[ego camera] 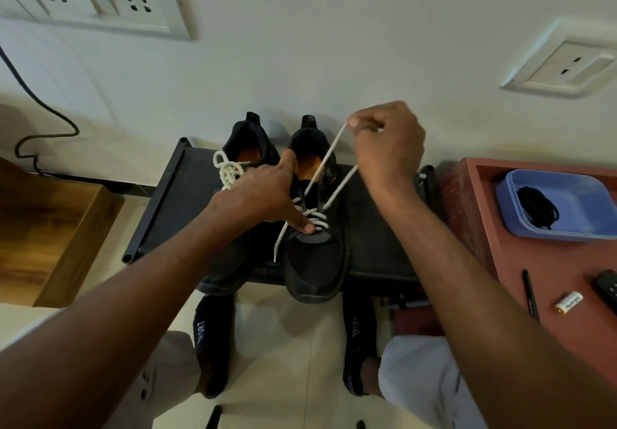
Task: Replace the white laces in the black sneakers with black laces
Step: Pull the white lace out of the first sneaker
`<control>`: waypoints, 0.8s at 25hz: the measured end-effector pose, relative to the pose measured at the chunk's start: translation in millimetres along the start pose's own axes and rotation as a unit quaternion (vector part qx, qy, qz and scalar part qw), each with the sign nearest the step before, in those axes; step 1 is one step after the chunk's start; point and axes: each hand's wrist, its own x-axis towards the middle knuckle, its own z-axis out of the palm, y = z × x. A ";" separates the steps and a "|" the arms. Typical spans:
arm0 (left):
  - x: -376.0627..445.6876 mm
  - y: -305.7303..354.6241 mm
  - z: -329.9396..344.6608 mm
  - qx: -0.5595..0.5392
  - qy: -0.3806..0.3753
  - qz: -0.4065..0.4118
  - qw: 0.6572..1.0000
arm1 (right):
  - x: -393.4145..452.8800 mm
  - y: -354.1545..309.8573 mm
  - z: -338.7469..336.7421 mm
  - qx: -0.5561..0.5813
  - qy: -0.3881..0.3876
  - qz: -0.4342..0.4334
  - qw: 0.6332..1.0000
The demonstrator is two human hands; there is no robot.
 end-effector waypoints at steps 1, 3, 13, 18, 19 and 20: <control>0.3 -0.1 -0.3 0.002 0.000 0.002 1.000 | 3.3 1.5 -2.6 0.004 -0.006 -0.014 1.000; 1.4 0.1 -0.1 0.009 0.004 0.001 1.000 | 2.5 2.9 -3.0 -0.112 -0.143 -0.081 0.980; -1.7 3.9 -0.4 0.015 0.011 0.002 1.000 | -2.4 12.1 7.2 -0.012 -0.145 0.120 0.982; -2.9 5.2 0.0 0.014 0.011 -0.003 1.000 | -7.0 16.7 20.9 -0.105 -0.266 -0.034 0.957; -2.5 4.7 0.5 0.012 0.011 -0.003 1.000 | -6.7 15.1 20.4 -0.128 -0.316 -0.075 0.937; -1.7 4.1 1.0 0.011 0.011 -0.002 1.000 | -5.1 14.9 19.3 -0.152 -0.365 -0.098 0.913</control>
